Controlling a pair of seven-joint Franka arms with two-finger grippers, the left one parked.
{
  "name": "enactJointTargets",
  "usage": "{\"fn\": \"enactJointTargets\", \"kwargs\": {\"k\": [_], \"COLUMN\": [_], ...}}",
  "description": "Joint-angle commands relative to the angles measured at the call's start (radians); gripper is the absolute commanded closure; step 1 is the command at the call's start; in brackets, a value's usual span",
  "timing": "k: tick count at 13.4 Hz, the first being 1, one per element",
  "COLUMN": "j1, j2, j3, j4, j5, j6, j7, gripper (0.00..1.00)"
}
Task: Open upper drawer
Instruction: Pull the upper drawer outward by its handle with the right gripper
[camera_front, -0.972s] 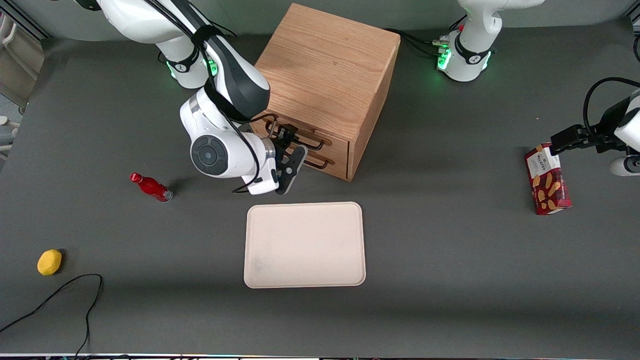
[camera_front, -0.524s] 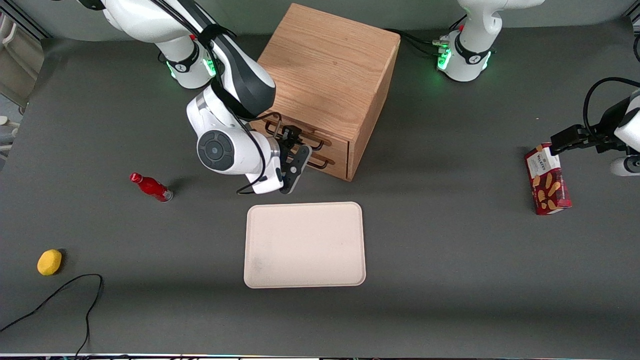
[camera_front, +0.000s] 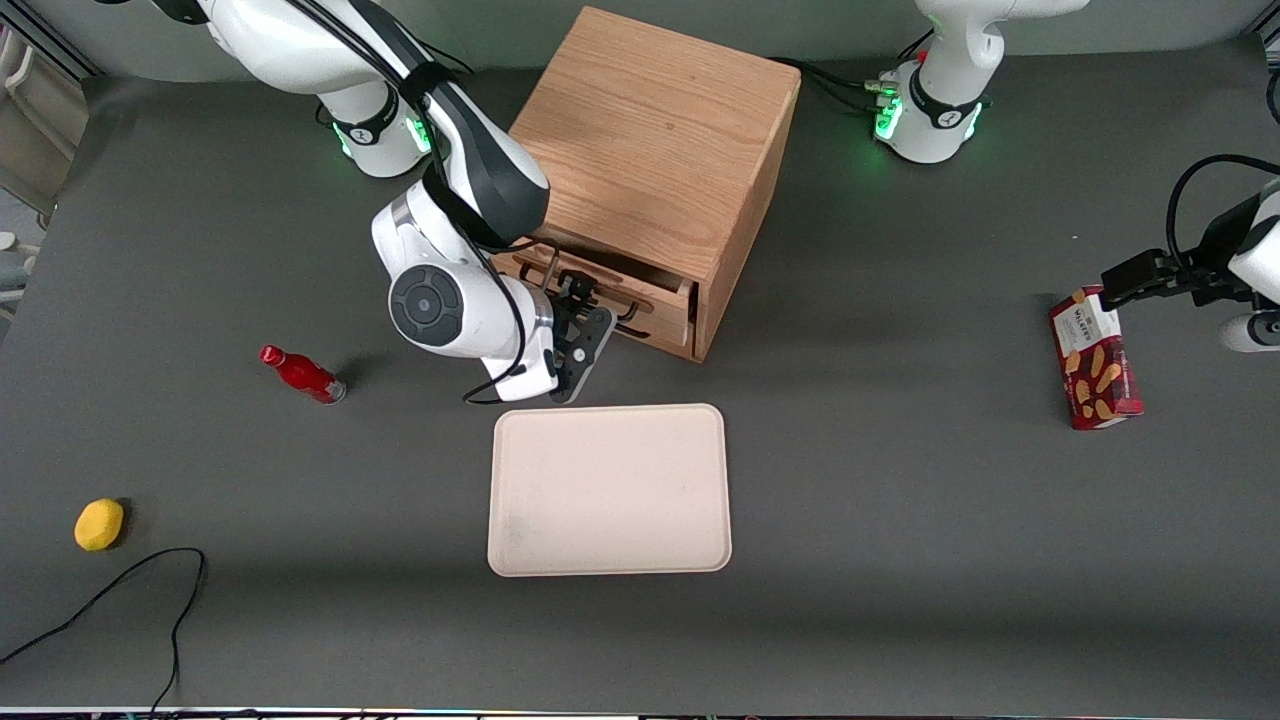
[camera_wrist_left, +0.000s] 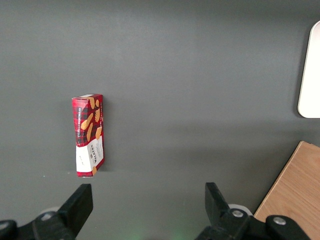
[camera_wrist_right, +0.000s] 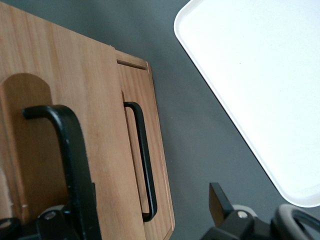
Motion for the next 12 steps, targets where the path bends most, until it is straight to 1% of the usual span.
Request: {"fn": "enactJointTargets", "kwargs": {"k": [1,6,12], "j1": [0.004,0.004,-0.036], "j2": [0.008,0.045,0.081], "j3": [-0.017,-0.032,-0.033], "j4": [0.009,0.056,0.121], "j5": [-0.011,-0.017,-0.019], "j6": [0.013,0.012,-0.004], "j7": [-0.018,-0.029,-0.038], "gripper": [0.0,0.0,0.0]}}
